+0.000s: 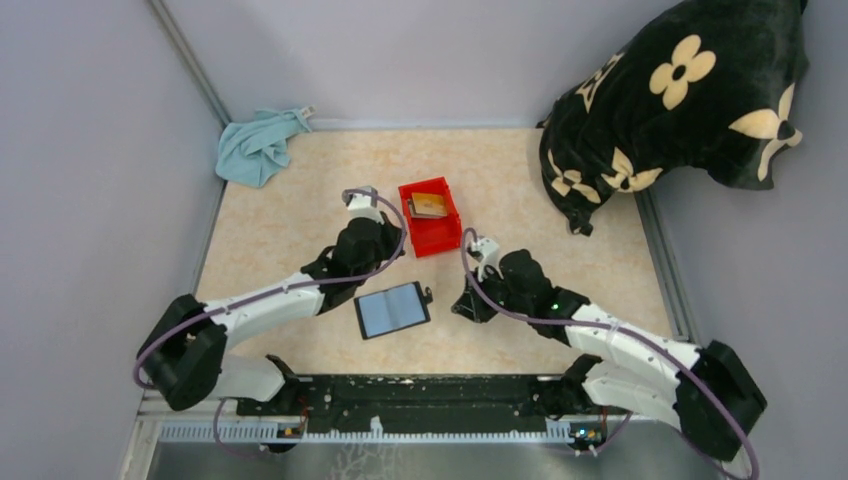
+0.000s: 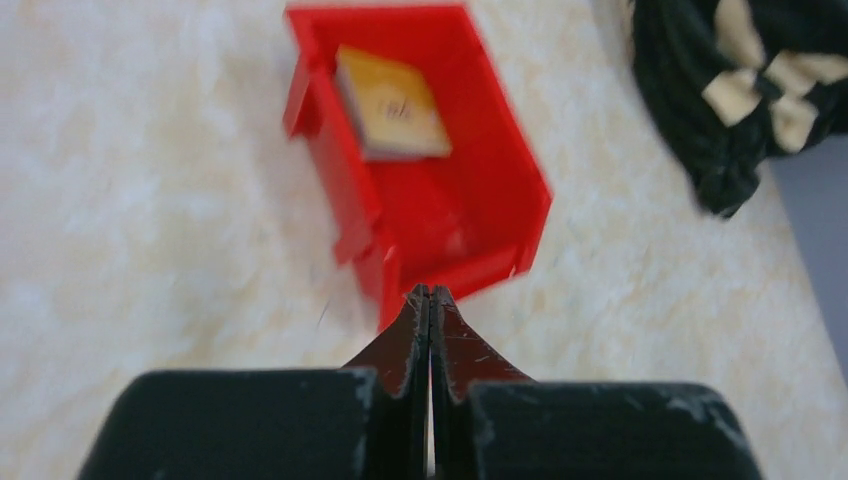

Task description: Take the credit cards out of the card holder

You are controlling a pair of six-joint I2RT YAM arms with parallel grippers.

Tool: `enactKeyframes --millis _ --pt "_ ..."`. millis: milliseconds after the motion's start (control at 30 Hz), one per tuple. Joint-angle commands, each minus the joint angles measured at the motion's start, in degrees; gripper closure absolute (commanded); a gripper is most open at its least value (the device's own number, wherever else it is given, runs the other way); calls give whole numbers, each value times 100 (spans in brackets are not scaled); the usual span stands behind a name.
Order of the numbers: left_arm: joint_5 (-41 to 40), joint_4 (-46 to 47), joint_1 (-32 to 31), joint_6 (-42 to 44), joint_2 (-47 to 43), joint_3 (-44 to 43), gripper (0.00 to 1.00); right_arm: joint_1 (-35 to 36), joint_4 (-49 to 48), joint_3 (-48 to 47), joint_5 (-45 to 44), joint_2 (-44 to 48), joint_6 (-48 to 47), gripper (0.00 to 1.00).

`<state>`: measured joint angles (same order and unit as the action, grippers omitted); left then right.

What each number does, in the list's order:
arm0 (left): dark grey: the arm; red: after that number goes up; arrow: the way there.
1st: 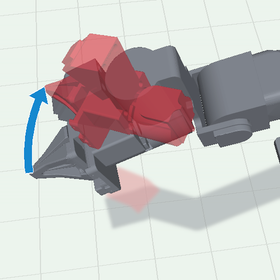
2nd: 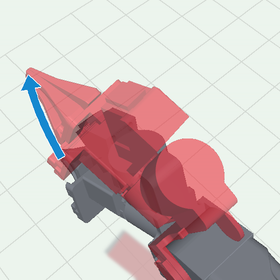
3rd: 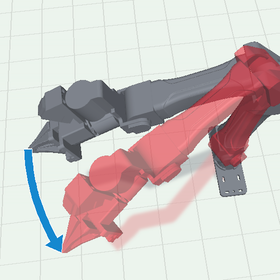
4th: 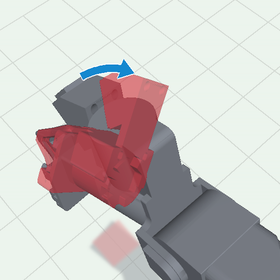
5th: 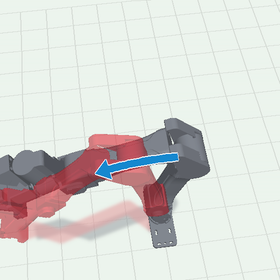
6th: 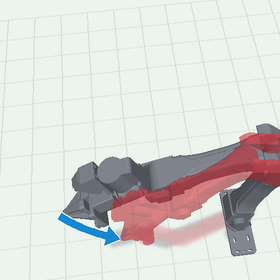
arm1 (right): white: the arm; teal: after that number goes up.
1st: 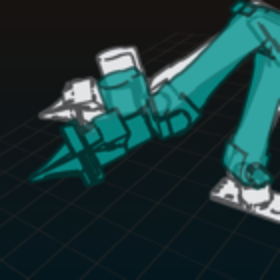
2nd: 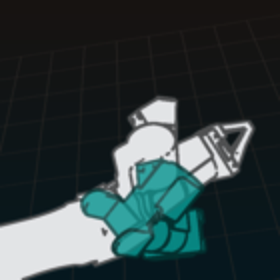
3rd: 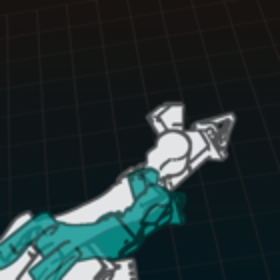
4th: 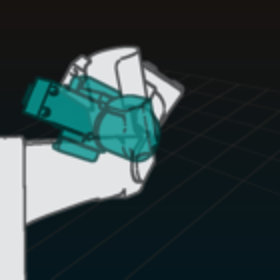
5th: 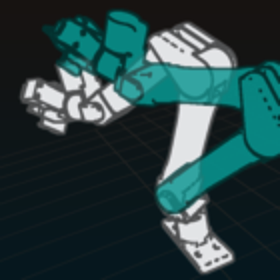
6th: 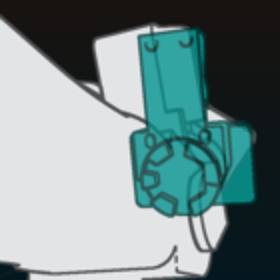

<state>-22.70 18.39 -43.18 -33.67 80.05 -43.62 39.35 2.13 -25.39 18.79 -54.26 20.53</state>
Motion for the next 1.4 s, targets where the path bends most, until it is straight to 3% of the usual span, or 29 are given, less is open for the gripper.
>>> enactKeyframes --millis 0,167,267,400,733,1367 --pt "264 -947 -56 -655 -953 1138 100 754 -617 -368 -473 -552 124 88" --pt "405 -1488 -68 -1295 -1945 2348 100 833 -1249 -425 -422 -1168 344 86" --pt "366 -1874 -77 -1518 -2415 2714 100 936 -1295 -728 -446 -1606 300 66" --pt "254 -2341 -77 -1688 -2710 2900 100 1102 -1366 -1162 -509 -2218 297 54" --pt "310 -2412 -77 -1812 -2429 3076 100 1200 -1790 -1594 -615 -3546 474 51" --pt "449 -2108 -76 -1783 -2083 3111 100 1382 -2081 -1521 -499 -4235 600 51"
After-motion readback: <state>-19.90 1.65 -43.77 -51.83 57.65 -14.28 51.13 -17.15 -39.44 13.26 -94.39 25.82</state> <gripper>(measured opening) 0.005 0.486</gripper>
